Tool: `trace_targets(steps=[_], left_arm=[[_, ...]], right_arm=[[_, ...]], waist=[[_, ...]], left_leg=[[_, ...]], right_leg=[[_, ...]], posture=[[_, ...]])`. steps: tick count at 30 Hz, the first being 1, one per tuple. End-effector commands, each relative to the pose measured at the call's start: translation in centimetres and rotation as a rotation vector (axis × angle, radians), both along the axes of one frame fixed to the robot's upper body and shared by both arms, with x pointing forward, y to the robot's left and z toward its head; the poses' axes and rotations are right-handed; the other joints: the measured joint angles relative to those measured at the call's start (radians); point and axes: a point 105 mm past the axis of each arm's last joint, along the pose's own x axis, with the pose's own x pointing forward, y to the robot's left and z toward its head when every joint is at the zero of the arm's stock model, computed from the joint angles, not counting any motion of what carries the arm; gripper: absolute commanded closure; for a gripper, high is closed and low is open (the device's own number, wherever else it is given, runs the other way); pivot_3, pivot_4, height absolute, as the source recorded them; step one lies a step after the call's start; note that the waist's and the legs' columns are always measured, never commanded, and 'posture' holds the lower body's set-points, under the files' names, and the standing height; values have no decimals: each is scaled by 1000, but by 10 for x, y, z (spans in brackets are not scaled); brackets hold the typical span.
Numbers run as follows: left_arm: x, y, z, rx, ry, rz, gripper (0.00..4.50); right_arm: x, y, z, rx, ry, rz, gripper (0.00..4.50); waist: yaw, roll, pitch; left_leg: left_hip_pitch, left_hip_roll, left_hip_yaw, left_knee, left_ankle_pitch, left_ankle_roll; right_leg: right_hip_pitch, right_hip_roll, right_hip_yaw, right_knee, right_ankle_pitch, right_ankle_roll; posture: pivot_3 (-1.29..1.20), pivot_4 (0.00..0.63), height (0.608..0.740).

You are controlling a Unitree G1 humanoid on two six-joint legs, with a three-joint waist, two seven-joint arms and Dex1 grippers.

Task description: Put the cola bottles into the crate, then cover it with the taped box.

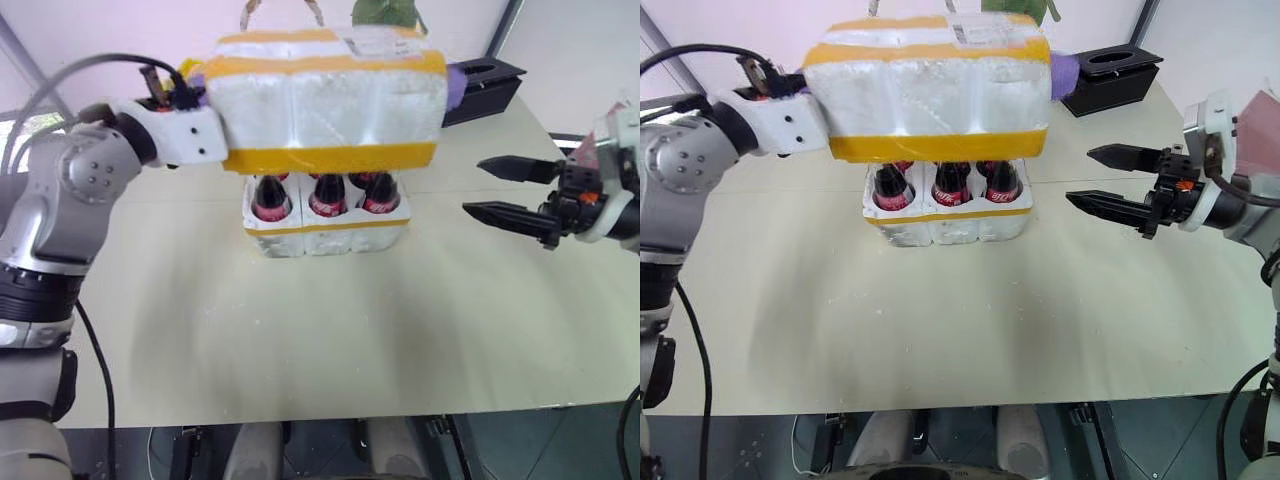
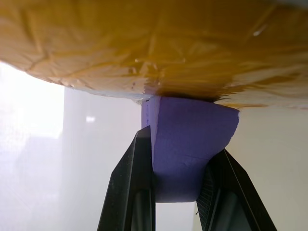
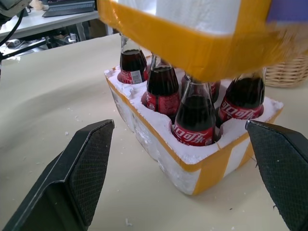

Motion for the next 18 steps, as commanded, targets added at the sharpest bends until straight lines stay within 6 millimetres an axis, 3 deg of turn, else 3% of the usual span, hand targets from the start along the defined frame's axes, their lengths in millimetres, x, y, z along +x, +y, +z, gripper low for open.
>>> trace_targets(steps=[1, 11, 18], left_arm=[[-6, 1, 7, 48, -43, 6, 4015], [-6, 8, -34, 195, -11, 47, 4015], [-5, 5, -47, 323, -93, 37, 4015]], right_arm=[[-5, -4, 14, 18, -74, -13, 0], [-1, -4, 11, 32, -80, -26, 0], [1, -3, 9, 31, -79, -25, 0]], waist=[[0, 0, 0], [-1, 0, 0], [0, 0, 0]], left_leg=[[0, 0, 0, 0, 0, 0], [0, 0, 0, 0, 0, 0], [0, 0, 0, 0, 0, 0]], right_leg=[[0, 0, 0, 0, 0, 0], [0, 0, 0, 0, 0, 0], [0, 0, 1, 0, 0, 0]], posture=[[0, 150, 738], [0, 150, 738], [0, 150, 738]])
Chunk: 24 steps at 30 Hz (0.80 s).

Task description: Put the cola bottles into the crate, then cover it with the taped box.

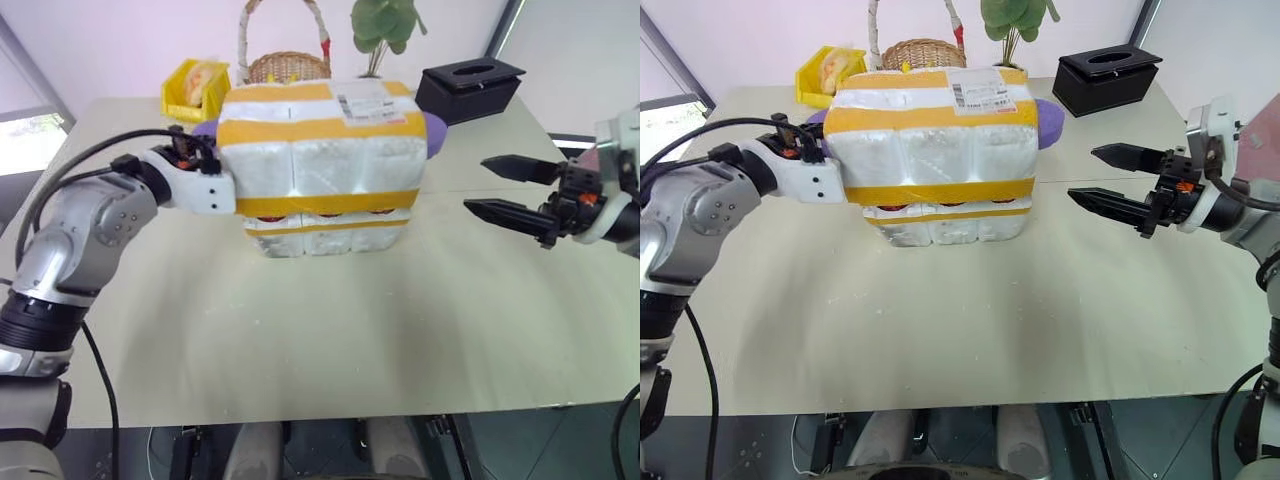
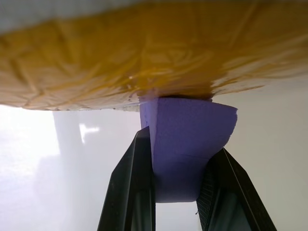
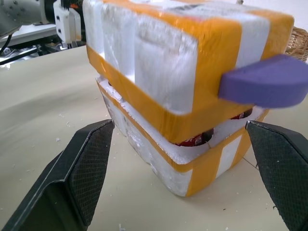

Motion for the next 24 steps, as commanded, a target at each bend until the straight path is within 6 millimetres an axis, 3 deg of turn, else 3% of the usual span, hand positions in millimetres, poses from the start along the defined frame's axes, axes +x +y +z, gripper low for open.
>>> trace_targets(steps=[1, 7, 14, 21, 24], left_arm=[[0, 3, 1, 76, -65, 1, 4015], [1, 6, -17, 68, -55, 5, 4015], [-9, 9, -17, -125, 0, -9, 690], [-35, 22, 3, -332, 104, -63, 690], [-53, 38, -2, -486, 305, -82, 690]], right_arm=[[-2, 0, 13, -2, -63, 3, 0], [-5, -1, 9, -18, -44, 13, 0], [-10, -1, 7, -35, -22, 35, 0], [-14, -4, 5, -49, -3, 41, 0], [-16, -5, 3, -65, 13, 53, 0]], waist=[[0, 0, 0], [-1, 0, 0], [2, 0, 0], [2, 0, 0], [-1, 0, 0]], left_leg=[[0, 0, 0, 0, 0, 0], [0, 0, 0, 0, 0, 0], [1, 0, 0, 0, 0, 0], [1, 0, 0, 0, 0, 0], [1, 0, 0, 0, 0, 0]], right_leg=[[0, 0, 0, 0, 0, 0], [0, 0, 0, 0, 0, 0], [0, 0, 0, 1, 0, 0], [0, 0, 0, 1, 0, 0], [0, 0, 0, 0, 0, 0]], posture=[[0, 150, 738], [0, 150, 738], [0, 150, 738], [0, 150, 738], [0, 150, 738]])
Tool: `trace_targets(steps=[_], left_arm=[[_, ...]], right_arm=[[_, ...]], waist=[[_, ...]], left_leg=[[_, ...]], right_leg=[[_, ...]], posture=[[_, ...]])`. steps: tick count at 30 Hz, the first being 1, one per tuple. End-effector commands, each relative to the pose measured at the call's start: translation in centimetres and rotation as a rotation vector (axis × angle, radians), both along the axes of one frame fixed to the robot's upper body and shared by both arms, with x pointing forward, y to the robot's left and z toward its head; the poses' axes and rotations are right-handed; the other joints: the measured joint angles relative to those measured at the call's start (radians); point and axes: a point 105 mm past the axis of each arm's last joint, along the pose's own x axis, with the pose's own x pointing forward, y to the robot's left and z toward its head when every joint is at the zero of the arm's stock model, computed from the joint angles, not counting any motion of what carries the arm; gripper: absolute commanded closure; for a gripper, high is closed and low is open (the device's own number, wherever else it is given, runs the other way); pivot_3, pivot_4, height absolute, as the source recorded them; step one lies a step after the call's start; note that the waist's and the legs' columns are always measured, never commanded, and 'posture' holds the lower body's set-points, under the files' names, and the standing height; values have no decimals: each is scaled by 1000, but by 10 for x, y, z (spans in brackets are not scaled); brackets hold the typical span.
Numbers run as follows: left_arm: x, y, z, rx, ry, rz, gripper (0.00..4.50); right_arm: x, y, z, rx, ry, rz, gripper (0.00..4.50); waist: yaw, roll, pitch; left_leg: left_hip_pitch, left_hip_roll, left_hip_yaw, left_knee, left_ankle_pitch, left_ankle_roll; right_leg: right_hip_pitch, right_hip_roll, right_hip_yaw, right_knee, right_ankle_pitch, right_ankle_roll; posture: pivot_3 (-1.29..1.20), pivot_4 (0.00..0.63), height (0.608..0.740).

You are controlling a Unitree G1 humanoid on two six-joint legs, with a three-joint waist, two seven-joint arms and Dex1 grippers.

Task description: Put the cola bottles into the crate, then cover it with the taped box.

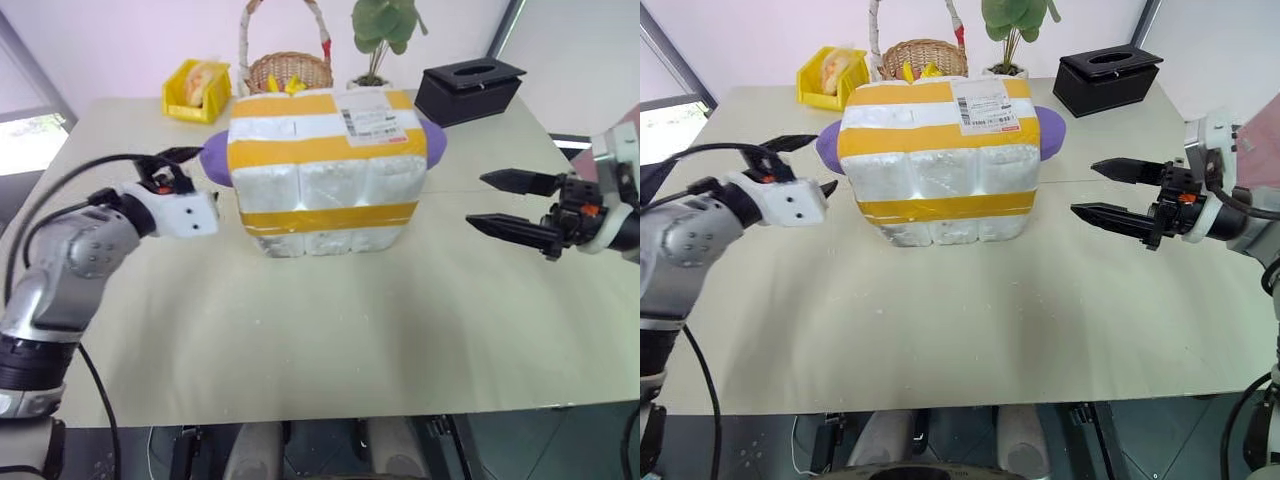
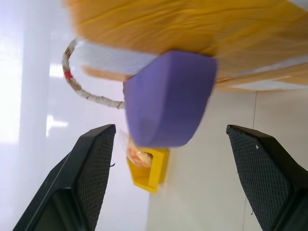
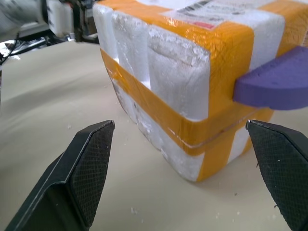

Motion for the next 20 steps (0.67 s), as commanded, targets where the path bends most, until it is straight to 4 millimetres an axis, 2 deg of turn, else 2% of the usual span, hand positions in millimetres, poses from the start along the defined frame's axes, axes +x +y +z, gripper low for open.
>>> trace_targets(steps=[1, 3, 5, 7, 10, 13, 20], left_arm=[[-27, 20, 10, -216, 213, -51, 690], [-50, 31, 9, -488, 482, -100, 690], [-67, 32, 18, -676, 643, -175, 690], [-75, 39, 41, -846, 704, -249, 690], [-76, 48, 74, -1047, 730, -326, 690], [-86, 41, 83, -1052, 802, -395, 690], [-87, 35, 72, -1009, 862, -371, 690]], right_arm=[[-8, -1, 13, -26, -40, 25, 0], [-10, 0, 14, -34, -33, 50, 0], [-11, 1, 15, -32, -30, 69, 0], [-12, 2, 16, -31, -28, 85, 0], [-10, 4, 15, -33, -23, 96, 0], [-10, 5, 15, -30, -15, 104, 0], [-9, 3, 9, -38, 8, 103, 0]], waist=[[-6, 0, 0], [-9, 1, 0], [-6, 0, 0], [1, 0, 0], [5, 0, 0], [-5, 0, 0], [-8, 0, 0]], left_leg=[[0, 0, 0, 0, 0, 0], [0, 1, 1, 0, 0, 0], [1, 2, 0, -1, 0, 0], [1, 2, 0, 0, 0, 0], [1, 2, -1, 2, 0, 0], [2, 2, 0, 2, 0, 0], [2, 3, 0, -1, 0, 1]], right_leg=[[0, 0, 0, 0, 0, 0], [0, 0, 0, 0, 0, 0], [0, 2, 0, 0, 0, -1], [1, 2, 0, 0, -1, -1], [3, 2, 0, -1, -3, -4], [3, 2, 0, -1, -2, -4], [1, 4, 0, 0, -1, -1]], posture=[[0, 150, 738], [0, 150, 738], [0, 150, 738], [0, 150, 738], [0, 150, 738], [0, 150, 738], [0, 150, 738]])
